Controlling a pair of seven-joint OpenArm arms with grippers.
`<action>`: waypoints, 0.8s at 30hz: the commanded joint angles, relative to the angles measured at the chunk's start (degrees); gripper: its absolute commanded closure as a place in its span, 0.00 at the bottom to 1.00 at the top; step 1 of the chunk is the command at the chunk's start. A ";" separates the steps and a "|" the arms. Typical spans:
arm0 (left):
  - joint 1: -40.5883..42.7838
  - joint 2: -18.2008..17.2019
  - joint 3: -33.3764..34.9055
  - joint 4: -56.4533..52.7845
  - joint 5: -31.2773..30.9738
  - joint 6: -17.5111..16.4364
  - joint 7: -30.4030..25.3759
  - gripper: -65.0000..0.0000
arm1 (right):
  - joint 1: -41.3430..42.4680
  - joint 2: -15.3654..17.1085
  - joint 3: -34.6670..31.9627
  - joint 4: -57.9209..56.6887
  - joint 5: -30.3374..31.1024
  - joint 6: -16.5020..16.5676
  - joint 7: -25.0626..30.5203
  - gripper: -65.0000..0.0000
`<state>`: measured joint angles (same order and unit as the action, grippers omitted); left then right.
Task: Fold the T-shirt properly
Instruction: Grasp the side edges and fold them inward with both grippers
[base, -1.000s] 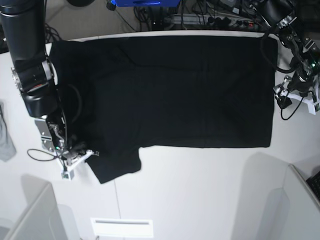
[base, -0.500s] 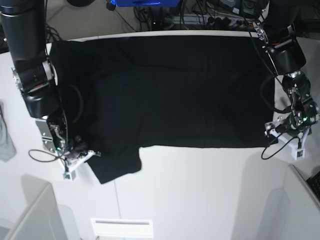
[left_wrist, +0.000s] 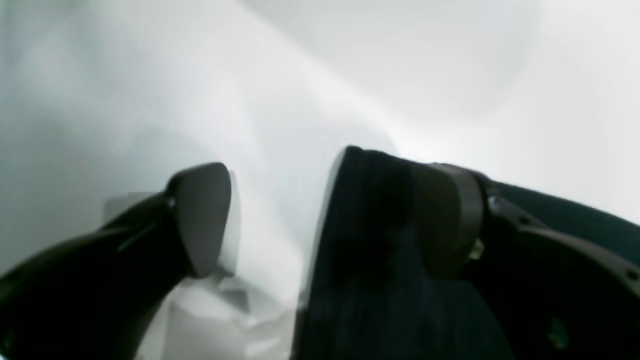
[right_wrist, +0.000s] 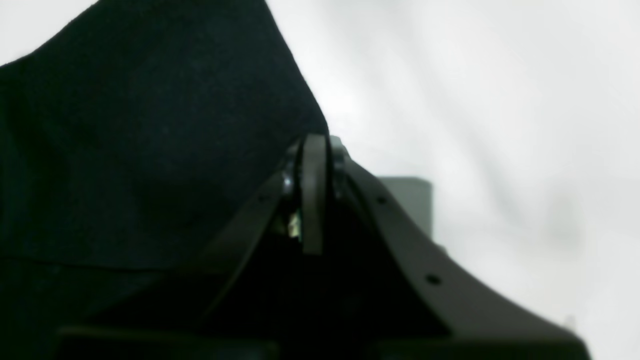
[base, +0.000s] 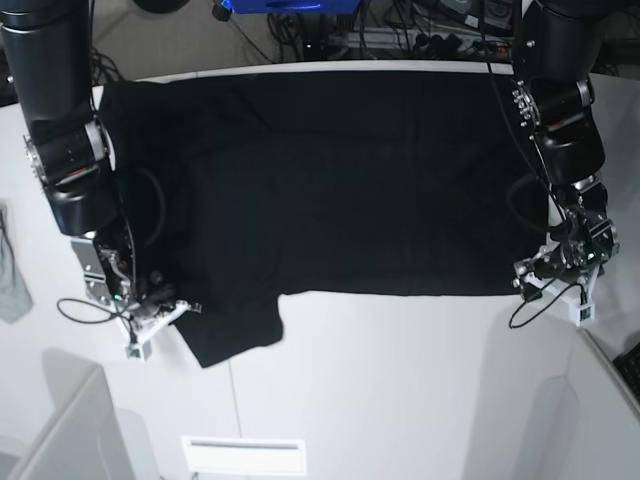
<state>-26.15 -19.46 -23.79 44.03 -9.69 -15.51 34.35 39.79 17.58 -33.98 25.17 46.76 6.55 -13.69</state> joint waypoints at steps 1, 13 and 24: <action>-1.06 -0.71 -0.08 0.41 -0.28 -0.27 -0.02 0.16 | 1.31 0.39 0.17 0.55 -0.04 0.00 -0.94 1.00; -0.44 1.84 0.01 0.23 -0.28 -0.27 -0.02 0.30 | 0.96 0.39 0.26 0.55 -0.04 0.00 -0.94 1.00; -0.62 1.93 0.01 -3.28 -0.28 -0.27 -0.28 1.00 | 0.87 0.57 0.26 0.63 -0.04 0.00 -0.68 1.00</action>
<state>-26.61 -17.61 -23.94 40.97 -10.76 -15.46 30.59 39.44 17.63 -33.98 25.39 46.74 6.55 -13.28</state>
